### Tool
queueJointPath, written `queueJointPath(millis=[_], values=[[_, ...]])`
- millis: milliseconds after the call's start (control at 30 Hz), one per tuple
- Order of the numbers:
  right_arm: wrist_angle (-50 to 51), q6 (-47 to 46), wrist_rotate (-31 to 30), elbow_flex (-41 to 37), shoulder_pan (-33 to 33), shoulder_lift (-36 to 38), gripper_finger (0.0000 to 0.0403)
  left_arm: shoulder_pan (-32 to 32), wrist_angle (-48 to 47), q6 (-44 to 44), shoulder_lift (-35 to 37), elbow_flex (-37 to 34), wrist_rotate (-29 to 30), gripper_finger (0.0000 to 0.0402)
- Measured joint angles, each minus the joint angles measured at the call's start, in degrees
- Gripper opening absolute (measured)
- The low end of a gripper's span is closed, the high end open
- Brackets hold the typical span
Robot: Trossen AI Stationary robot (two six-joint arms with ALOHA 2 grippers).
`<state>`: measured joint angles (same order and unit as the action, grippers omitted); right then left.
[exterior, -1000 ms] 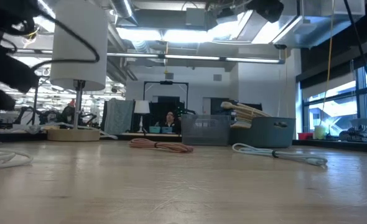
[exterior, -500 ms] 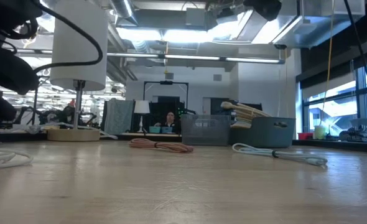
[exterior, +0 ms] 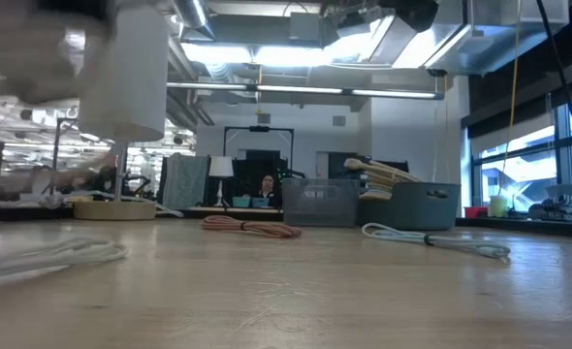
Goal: Pick & Place USB Port
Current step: Put the light brown HDMI cable into the blue bin
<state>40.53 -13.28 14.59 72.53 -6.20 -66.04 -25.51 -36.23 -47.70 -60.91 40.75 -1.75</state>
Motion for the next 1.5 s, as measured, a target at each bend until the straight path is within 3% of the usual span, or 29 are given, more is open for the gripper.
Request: queueJointPath(millis=[133, 233, 400, 600, 667, 833, 1167, 1267, 1500], values=[[0.1, 0.0, 0.0, 0.0, 0.0, 0.0, 0.0223, 0.8, -10.0, 0.6, 5.0, 9.1, 6.9, 0.0007], [0.2, 0.0, -0.1, 0.0, 0.0, 0.0, 0.0223, 0.9, -10.2, 4.3, 8.3, 15.1, 14.8, 0.0007], [0.0, 0.0, -2.3, 0.0, 0.0, 0.0, 0.0223, 1.1, 2.3, 20.1, 11.4, 18.0, 29.7, 0.0007], [-3.9, 0.0, -2.6, 0.0, 0.0, 0.0, 0.0223, 7.7, 15.2, 38.2, 9.8, 17.7, 33.3, 0.0007], [-6.7, 0.2, -2.6, 0.0, 0.0, 0.0, 0.0223, 11.3, 19.1, 42.5, 8.2, 17.6, 30.7, 0.0007], [-11.8, 1.5, -2.6, 0.0, 0.0, 0.0, 0.0223, 21.8, 30.5, 47.6, 3.0, 17.6, 13.5, 0.0007], [-14.2, 1.7, -2.6, 0.0, 0.0, 0.0, 0.0223, 35.7, 48.5, 43.4, -7.9, 17.6, -13.1, 0.0007], [-14.5, 1.6, -1.0, 0.0, 0.0, 0.0, 0.0223, 38.1, 51.9, 42.9, -9.4, 17.6, -16.6, 0.0007], [-22.7, -2.7, 6.5, 0.0, 0.1, 0.0, 0.0223, 43.3, 50.4, 43.7, -10.7, 17.6, -17.3, 0.0007]])
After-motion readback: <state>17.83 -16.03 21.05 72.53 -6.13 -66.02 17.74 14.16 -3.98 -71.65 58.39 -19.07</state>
